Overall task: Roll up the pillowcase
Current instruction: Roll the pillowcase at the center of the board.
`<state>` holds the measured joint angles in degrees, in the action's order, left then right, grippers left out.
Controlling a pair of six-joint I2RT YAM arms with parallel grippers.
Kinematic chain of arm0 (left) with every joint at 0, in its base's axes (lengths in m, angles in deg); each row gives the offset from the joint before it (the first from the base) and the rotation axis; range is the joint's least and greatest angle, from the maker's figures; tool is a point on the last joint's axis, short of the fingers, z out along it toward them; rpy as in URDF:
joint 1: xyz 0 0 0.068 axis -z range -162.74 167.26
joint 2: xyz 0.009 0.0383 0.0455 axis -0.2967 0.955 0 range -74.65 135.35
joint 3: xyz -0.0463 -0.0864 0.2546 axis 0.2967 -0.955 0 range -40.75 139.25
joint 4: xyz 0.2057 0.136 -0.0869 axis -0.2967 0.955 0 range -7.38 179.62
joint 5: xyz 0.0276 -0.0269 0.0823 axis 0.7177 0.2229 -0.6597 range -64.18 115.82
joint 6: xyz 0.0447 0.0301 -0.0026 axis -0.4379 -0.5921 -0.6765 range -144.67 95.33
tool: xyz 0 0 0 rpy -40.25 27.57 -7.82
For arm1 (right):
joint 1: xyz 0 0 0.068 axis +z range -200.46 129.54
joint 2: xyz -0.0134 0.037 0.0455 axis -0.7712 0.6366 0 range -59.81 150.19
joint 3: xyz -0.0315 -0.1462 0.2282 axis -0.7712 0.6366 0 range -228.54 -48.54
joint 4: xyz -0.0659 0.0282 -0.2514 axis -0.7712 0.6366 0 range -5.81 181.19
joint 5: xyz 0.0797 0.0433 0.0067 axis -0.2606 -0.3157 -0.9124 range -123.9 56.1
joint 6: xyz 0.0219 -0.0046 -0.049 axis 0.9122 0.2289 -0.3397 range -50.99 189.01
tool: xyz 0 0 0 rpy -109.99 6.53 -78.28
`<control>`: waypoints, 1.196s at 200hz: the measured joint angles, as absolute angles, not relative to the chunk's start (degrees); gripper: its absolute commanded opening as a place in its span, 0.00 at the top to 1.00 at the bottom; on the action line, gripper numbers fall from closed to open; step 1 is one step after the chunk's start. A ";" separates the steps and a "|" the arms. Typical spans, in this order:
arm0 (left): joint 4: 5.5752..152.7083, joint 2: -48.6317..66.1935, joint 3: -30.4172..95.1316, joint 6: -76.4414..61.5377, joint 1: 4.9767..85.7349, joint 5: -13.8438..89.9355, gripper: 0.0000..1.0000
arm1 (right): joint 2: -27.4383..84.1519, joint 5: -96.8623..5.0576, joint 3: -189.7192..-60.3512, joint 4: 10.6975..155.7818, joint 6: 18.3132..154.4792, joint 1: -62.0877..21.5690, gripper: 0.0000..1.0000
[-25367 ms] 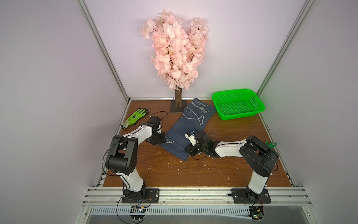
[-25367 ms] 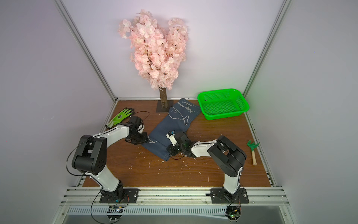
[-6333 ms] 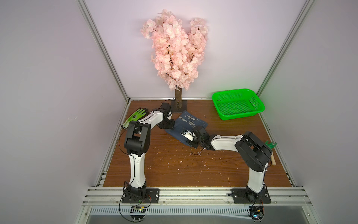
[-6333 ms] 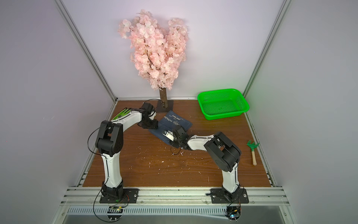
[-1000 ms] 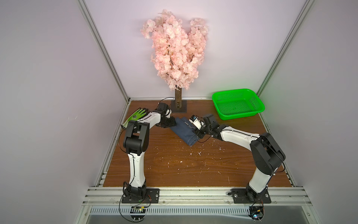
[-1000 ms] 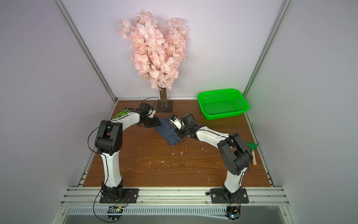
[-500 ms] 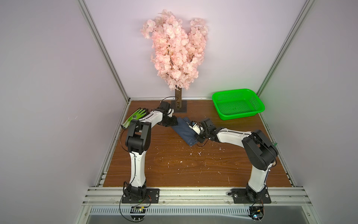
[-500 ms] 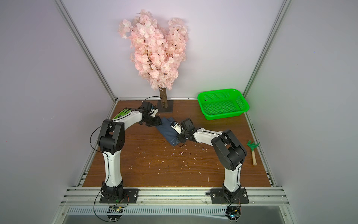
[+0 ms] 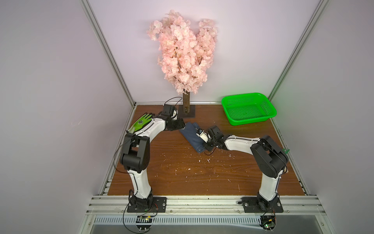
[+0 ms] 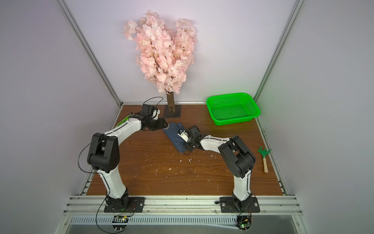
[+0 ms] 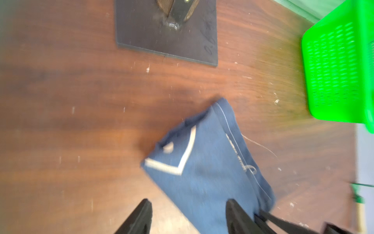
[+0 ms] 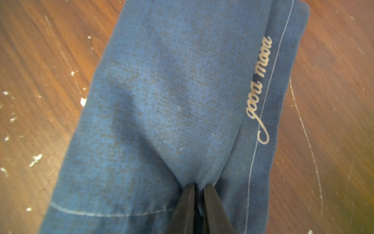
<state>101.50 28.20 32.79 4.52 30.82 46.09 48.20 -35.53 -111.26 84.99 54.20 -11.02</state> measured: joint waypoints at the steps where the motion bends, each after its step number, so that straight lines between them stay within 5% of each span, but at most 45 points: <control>1: 101.32 27.89 32.33 4.67 30.82 46.09 0.37 | 48.22 -35.51 -111.26 85.01 54.20 -11.02 0.84; 61: 76.89 23.33 8.88 25.06 31.04 49.59 0.37 | 48.20 -33.76 -111.29 85.34 54.51 -10.43 0.82; 106: 61.59 27.15 7.55 32.60 31.10 52.27 0.37 | 48.20 -32.82 -111.77 86.15 54.47 -10.32 0.82; 177: 58.70 32.96 9.47 34.44 31.28 54.94 0.39 | 48.20 -32.17 -112.29 87.39 54.44 -10.06 0.81; 212: 57.08 35.78 11.72 35.36 31.74 56.19 0.45 | 48.18 -32.06 -112.29 87.41 54.47 -10.06 0.78; 239: 58.85 37.38 14.08 34.61 32.22 55.82 0.63 | 47.56 -31.53 -112.29 87.92 54.47 -10.06 0.68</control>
<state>58.85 37.38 14.08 34.61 32.22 55.82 47.56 -31.53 -112.29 87.92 54.47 -10.06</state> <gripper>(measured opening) 0.435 0.280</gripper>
